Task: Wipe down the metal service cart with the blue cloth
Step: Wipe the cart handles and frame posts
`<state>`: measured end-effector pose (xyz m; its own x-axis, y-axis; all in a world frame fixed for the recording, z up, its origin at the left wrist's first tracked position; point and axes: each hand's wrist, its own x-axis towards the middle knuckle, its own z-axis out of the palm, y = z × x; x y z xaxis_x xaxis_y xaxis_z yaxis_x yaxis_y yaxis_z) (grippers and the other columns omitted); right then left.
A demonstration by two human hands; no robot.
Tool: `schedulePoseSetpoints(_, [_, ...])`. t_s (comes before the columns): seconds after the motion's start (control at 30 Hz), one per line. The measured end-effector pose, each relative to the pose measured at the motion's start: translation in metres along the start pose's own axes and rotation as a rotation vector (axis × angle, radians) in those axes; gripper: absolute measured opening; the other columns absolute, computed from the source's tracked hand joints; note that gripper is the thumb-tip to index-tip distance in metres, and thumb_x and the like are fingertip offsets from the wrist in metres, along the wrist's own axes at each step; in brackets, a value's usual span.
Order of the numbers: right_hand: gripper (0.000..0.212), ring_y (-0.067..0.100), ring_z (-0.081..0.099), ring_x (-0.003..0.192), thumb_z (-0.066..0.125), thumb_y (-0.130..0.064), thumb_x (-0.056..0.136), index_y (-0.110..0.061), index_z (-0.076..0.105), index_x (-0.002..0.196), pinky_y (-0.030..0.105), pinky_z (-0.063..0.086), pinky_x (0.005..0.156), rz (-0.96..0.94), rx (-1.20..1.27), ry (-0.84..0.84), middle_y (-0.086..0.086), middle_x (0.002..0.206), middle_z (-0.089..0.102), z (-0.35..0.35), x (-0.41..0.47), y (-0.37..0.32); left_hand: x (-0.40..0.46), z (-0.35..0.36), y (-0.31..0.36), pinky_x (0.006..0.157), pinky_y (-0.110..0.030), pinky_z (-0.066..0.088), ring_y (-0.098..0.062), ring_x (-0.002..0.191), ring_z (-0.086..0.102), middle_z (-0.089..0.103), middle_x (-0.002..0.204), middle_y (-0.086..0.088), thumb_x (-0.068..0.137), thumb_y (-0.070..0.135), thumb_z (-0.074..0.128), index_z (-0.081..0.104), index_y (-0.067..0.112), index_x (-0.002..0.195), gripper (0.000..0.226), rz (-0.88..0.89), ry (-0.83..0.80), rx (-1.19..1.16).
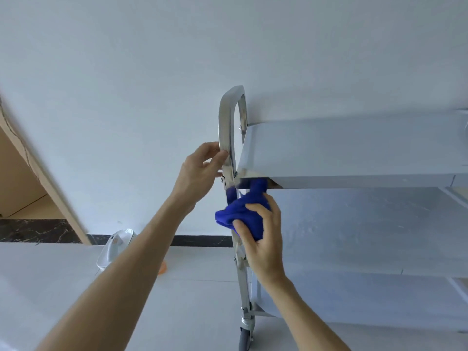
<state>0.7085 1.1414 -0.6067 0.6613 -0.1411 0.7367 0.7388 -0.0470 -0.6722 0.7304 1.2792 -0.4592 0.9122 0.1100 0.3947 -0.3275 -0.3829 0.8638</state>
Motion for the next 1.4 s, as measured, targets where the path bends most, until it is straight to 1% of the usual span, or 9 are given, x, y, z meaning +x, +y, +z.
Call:
schedulePoseSetpoints(0.23, [0.044, 0.008, 0.049, 0.131, 0.082, -0.024, 0.081, -0.025, 0.054, 0.114, 0.010, 0.041, 0.097, 0.042, -0.024, 0.103, -0.015, 0.144, 0.042, 0.054, -0.001, 0.019, 0.003, -0.003, -0.003, 0.100, -0.041, 0.051, -0.005, 0.090, 0.069, 0.073, 0.102, 0.015, 0.099, 0.033, 0.055, 0.066, 0.026, 0.113, 0.020, 0.027, -0.001, 0.093])
schedulePoseSetpoints(0.37, [0.050, 0.013, 0.063, 0.111, 0.084, -0.036, 0.077, -0.034, 0.046, 0.109, 0.036, 0.057, 0.085, 0.221, 0.052, 0.200, -0.019, 0.124, 0.059, 0.057, -0.008, 0.023, 0.001, -0.002, -0.004, 0.100, -0.042, 0.051, -0.005, 0.089, 0.068, 0.073, 0.104, 0.013, 0.100, 0.032, 0.054, 0.065, 0.025, 0.116, 0.021, 0.044, 0.001, 0.101])
schedulePoseSetpoints(0.47, [0.054, 0.013, 0.068, 0.091, 0.077, -0.050, 0.075, -0.032, 0.040, 0.111, 0.049, 0.057, 0.075, 0.387, 0.045, 0.211, -0.017, 0.103, 0.065, 0.058, 0.004, 0.016, -0.001, -0.001, -0.004, 0.100, -0.042, 0.051, -0.011, 0.096, 0.069, 0.072, 0.110, 0.010, 0.100, 0.033, 0.053, 0.065, 0.024, 0.118, 0.024, 0.041, 0.009, 0.088])
schedulePoseSetpoints(0.63, [0.063, 0.001, 0.063, 0.100, 0.077, -0.062, 0.071, -0.039, 0.036, 0.113, 0.036, 0.056, 0.084, 0.375, -0.058, 0.163, -0.027, 0.108, 0.062, 0.063, 0.031, 0.004, -0.002, 0.000, -0.003, 0.100, -0.048, 0.050, -0.025, 0.102, 0.067, 0.072, 0.111, 0.007, 0.098, 0.034, 0.054, 0.065, 0.025, 0.118, 0.025, 0.025, 0.014, 0.045])
schedulePoseSetpoints(0.77, [0.069, 0.009, 0.065, 0.102, 0.081, -0.056, 0.071, -0.041, 0.037, 0.123, 0.039, 0.057, 0.083, 0.364, -0.091, 0.056, -0.021, 0.118, 0.060, 0.052, 0.015, 0.027, -0.003, 0.001, -0.006, 0.101, -0.047, 0.049, -0.024, 0.101, 0.068, 0.072, 0.112, 0.004, 0.097, 0.035, 0.054, 0.065, 0.021, 0.119, 0.028, 0.039, 0.021, 0.033])
schedulePoseSetpoints(0.93, [0.074, 0.005, 0.058, 0.114, 0.084, -0.043, 0.074, -0.040, 0.039, 0.133, 0.011, 0.050, 0.084, 0.401, -0.148, -0.145, -0.015, 0.127, 0.058, 0.032, -0.031, 0.061, -0.004, 0.000, -0.010, 0.101, -0.051, 0.048, -0.028, 0.100, 0.067, 0.071, 0.110, -0.001, 0.097, 0.037, 0.054, 0.065, 0.020, 0.118, 0.028, 0.043, 0.036, 0.031])
schedulePoseSetpoints(1.07, [0.071, -0.001, 0.056, 0.106, 0.086, -0.037, 0.075, -0.035, 0.042, 0.130, 0.007, 0.047, 0.078, 0.438, -0.148, -0.230, -0.015, 0.121, 0.057, 0.023, -0.039, 0.068, -0.007, 0.003, -0.009, 0.101, -0.051, 0.048, -0.030, 0.099, 0.066, 0.071, 0.104, 0.006, 0.099, 0.035, 0.053, 0.065, 0.022, 0.118, 0.025, 0.046, 0.053, 0.019])
schedulePoseSetpoints(1.2, [0.057, 0.005, 0.060, 0.098, 0.084, -0.038, 0.077, -0.033, 0.046, 0.120, 0.013, 0.050, 0.078, 0.423, -0.046, -0.160, -0.003, 0.118, 0.059, 0.031, -0.005, 0.045, -0.004, 0.003, -0.007, 0.102, -0.049, 0.048, -0.030, 0.099, 0.065, 0.070, 0.102, 0.003, 0.099, 0.033, 0.053, 0.066, 0.022, 0.118, 0.025, 0.049, 0.039, 0.025])
schedulePoseSetpoints(1.4, [0.062, 0.004, 0.057, 0.108, 0.079, -0.046, 0.074, -0.029, 0.047, 0.124, 0.012, 0.046, 0.085, 0.277, -0.149, -0.045, -0.018, 0.114, 0.054, 0.048, 0.028, 0.029, -0.002, 0.005, -0.008, 0.102, -0.046, 0.049, -0.025, 0.098, 0.066, 0.070, 0.100, 0.004, 0.098, 0.032, 0.053, 0.065, 0.021, 0.118, 0.026, 0.052, 0.034, 0.019])
